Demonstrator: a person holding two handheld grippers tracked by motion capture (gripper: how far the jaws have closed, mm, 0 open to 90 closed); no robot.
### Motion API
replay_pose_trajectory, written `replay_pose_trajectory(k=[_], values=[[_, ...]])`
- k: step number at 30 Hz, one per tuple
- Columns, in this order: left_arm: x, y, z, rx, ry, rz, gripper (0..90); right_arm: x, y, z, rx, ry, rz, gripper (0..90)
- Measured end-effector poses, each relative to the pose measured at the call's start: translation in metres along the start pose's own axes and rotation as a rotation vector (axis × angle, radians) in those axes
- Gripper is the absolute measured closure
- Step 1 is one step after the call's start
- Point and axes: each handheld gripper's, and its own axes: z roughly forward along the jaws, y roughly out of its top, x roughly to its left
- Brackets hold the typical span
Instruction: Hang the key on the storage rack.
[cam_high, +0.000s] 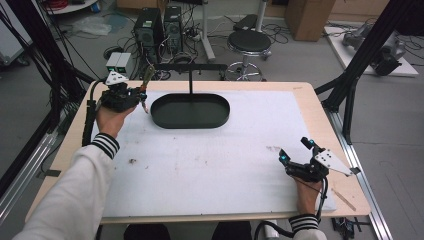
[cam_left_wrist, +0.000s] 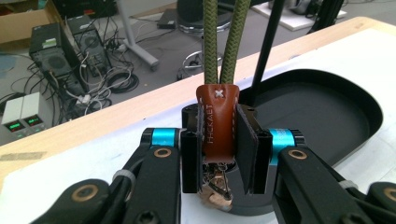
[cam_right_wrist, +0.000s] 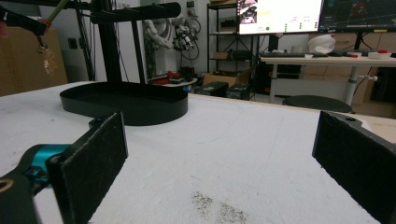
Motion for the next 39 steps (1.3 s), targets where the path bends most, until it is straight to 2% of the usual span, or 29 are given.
replay_pose_trajectory(k=[15, 27, 30, 39], values=[[-0.012, -0.002, 0.013, -0.008, -0.005, 0.009, 72.8, 0.000, 0.000, 0.000, -0.001, 0.001, 0.005, 2.3], [-0.011, -0.005, 0.023, 0.003, 0.002, 0.009, 72.8, -0.001, 0.000, 0.000, -0.002, -0.002, 0.005, 2.3], [-0.012, -0.004, 0.027, 0.005, 0.005, 0.020, 72.8, -0.001, 0.000, 0.000, -0.003, -0.002, 0.003, 2.3], [-0.012, 0.001, 0.038, 0.008, 0.025, 0.015, 72.8, -0.001, 0.000, 0.000, -0.003, -0.001, 0.009, 2.3]])
